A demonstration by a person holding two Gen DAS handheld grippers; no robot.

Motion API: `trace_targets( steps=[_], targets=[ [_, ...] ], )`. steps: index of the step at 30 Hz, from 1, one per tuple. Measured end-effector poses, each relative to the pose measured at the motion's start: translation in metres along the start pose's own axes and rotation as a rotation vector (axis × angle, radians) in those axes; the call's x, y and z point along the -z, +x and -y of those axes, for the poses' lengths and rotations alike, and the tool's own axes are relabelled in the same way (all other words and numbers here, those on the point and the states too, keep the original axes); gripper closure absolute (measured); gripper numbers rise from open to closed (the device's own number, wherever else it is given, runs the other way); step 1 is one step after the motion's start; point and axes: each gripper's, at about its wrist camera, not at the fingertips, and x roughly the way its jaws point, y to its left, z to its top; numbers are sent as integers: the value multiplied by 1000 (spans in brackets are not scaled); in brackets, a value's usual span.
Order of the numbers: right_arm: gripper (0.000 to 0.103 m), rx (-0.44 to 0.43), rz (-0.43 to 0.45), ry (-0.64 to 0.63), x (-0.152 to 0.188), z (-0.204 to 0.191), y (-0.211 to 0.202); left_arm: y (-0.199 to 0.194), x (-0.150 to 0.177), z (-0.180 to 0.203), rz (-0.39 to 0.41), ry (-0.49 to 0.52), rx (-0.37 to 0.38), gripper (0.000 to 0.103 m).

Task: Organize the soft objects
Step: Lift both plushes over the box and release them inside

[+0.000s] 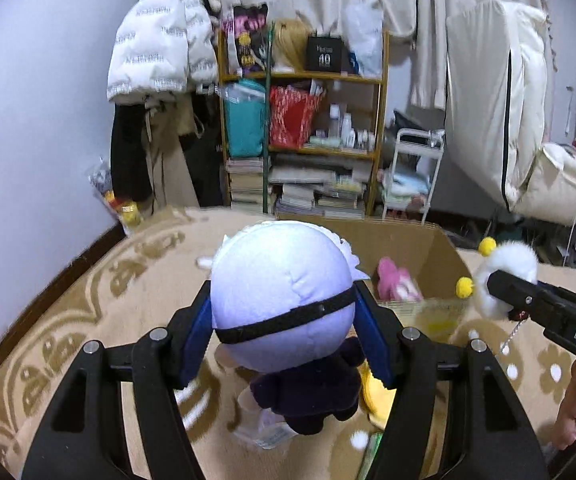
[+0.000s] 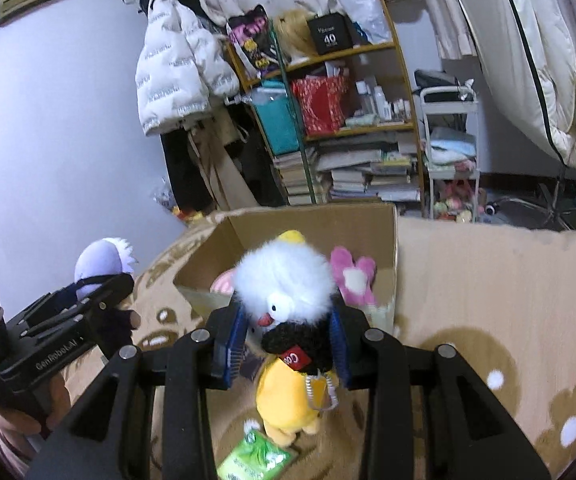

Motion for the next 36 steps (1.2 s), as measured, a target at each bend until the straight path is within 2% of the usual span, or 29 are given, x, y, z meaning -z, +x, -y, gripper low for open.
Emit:
trace_targets(
  steps=[4,8,20,24,27,34,36],
  targets=[
    [65,-7,30,-26,-16,-4,6,0,-17,1,58,33,-22,38],
    [65,-14,59,-56,-30,-5,11,11,-31,2,81,49,-18,38],
    [64,-55,122,-66,-68,9,37,66,-36,23,39,106,1,38],
    [64,-58,81,-36,-61,21,56,82,-33,29,29,132,3,38],
    [64,-43,33,-24,-51,28,72,94,-29,31,-8,134,19,38],
    [63,-22,-34,-7,-38,38,87,110,-19,34,-67,139,28,36],
    [62,-17,-52,-6,-34,40,90,112,-17,34,-81,140,25,33]
  ],
)
